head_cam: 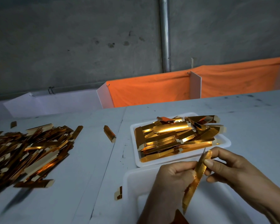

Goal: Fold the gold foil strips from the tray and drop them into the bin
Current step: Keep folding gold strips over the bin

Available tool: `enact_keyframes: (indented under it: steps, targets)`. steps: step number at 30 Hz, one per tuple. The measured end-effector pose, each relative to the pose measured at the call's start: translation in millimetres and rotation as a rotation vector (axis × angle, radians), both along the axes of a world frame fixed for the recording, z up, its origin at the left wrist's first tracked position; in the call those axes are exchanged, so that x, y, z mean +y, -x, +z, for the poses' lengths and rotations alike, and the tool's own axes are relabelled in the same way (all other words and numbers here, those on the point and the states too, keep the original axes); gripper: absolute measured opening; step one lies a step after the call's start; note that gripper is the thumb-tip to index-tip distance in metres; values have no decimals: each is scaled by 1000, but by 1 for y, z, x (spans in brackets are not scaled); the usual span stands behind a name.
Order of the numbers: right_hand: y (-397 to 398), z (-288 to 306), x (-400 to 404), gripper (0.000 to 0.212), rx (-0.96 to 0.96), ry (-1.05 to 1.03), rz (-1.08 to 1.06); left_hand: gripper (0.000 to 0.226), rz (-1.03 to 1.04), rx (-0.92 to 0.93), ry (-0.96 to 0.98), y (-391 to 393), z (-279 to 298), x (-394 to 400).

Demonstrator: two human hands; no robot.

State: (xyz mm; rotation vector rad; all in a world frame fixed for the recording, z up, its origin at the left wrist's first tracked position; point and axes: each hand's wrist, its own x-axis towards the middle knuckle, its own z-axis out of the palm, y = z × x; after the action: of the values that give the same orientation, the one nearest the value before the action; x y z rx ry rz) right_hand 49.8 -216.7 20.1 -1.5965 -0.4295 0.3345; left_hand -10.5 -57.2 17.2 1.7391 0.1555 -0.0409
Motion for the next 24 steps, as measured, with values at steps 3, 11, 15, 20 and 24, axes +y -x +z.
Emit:
enact_keyframes:
  steps: [3, 11, 15, 20, 24]
  targets:
    - [0, -1, -1, 18, 5, -10, 10, 28, -23, 32, 71, -1, -1, 3]
    - [0, 0, 1, 17, -23, 8, -5, 26, -47, 6, 59, -2, -2, 4]
    - [0, 0, 1, 15, -50, 19, -9, 26, -19, -51, -23, -1, -3, 1]
    - [0, 0, 1, 14, -37, 6, 13, 29, 27, -126, -206, -2, -3, -1]
    - [0, -1, 0, 13, -28, 7, 24, 30, -62, -110, -179, 0, -3, 0]
